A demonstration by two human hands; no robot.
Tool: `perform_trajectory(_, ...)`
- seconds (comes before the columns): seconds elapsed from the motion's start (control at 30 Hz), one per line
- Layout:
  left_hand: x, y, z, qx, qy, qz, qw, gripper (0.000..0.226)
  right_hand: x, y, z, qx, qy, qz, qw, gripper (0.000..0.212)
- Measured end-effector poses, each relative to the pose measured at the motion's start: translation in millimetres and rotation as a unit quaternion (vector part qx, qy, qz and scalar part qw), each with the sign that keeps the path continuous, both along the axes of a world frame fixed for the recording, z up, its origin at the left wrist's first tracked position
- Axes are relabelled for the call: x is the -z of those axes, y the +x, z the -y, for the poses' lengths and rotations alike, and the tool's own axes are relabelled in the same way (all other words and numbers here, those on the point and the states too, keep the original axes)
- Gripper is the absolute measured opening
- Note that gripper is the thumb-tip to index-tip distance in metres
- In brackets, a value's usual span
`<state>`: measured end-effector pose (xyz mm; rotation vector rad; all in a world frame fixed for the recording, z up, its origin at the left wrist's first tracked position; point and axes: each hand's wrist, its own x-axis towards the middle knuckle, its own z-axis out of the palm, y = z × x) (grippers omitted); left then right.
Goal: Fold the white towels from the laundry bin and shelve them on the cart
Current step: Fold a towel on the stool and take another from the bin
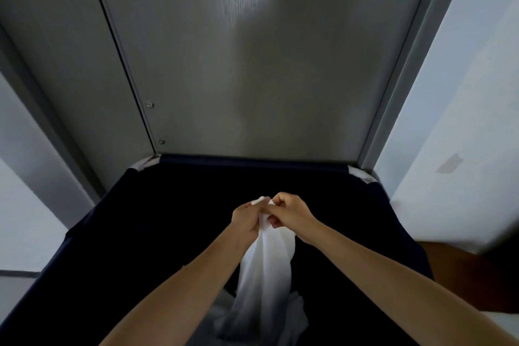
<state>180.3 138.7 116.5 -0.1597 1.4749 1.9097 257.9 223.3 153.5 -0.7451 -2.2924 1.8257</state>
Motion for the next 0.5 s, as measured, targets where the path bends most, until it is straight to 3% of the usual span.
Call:
perform_trajectory(0.1, 2.3, 3.4, 5.2, 0.016, 0.009, -0.035, 0.999, 0.009, 4.1, 1.7, -1.1, -0.009, -0.022, 0.005, 1.000, 0.018)
perform_trajectory(0.27, -5.8, 5.6, 8.2, -0.027, -0.068, -0.131, 0.989, 0.006, -1.7, -1.1, -5.4, 0.022, -0.064, -0.009, 0.998, 0.017)
perform_trajectory(0.5, -17.8, 11.0, 17.7, -0.009, -0.131, -0.289, 0.948, 0.017, -5.2, -2.8, -3.5, 0.058, -0.062, -0.024, 0.996, 0.020)
